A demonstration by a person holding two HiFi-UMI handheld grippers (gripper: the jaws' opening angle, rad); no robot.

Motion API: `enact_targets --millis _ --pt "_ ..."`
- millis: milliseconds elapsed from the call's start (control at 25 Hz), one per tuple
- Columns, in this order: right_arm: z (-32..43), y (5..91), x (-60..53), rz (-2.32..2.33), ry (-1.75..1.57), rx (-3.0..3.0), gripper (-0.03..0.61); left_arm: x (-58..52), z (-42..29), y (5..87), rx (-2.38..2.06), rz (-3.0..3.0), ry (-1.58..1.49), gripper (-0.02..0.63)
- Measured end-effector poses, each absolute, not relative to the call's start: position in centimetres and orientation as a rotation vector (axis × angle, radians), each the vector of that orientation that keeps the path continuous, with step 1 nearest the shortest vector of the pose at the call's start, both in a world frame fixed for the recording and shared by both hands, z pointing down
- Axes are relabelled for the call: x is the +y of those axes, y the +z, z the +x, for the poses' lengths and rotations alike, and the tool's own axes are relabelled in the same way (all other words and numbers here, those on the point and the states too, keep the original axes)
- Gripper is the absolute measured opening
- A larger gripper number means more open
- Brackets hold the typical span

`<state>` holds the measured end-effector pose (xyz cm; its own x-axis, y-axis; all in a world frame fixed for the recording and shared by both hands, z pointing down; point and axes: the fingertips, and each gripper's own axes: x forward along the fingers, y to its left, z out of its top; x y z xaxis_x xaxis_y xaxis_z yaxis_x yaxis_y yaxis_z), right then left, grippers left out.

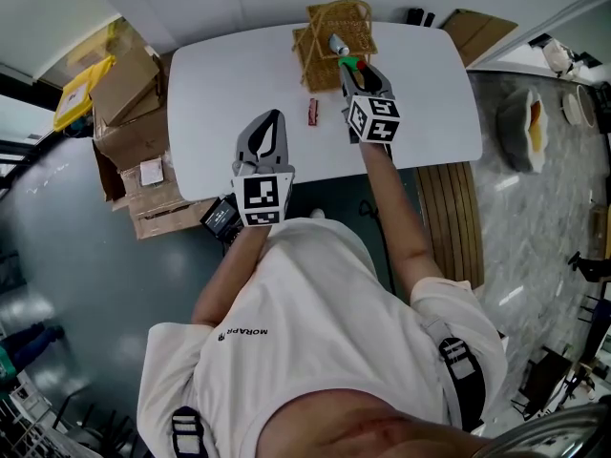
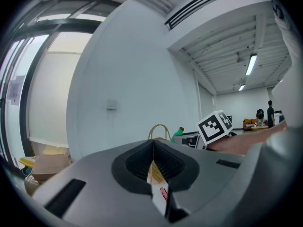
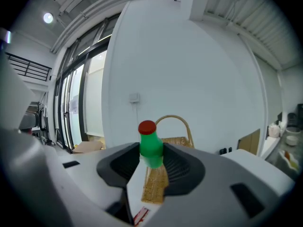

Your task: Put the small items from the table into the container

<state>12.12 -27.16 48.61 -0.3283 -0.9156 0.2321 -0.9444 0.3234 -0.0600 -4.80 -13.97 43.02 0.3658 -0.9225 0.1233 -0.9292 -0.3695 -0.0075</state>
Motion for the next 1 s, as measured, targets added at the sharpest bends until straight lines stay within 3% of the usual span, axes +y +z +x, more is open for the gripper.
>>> enact_targets --millis 1000 --pt "16.3 52.6 -34.0 1.797 0.34 -2.257 0.164 -14.4 -5.1 43.0 -1.743 2.537 0.184 0.005"
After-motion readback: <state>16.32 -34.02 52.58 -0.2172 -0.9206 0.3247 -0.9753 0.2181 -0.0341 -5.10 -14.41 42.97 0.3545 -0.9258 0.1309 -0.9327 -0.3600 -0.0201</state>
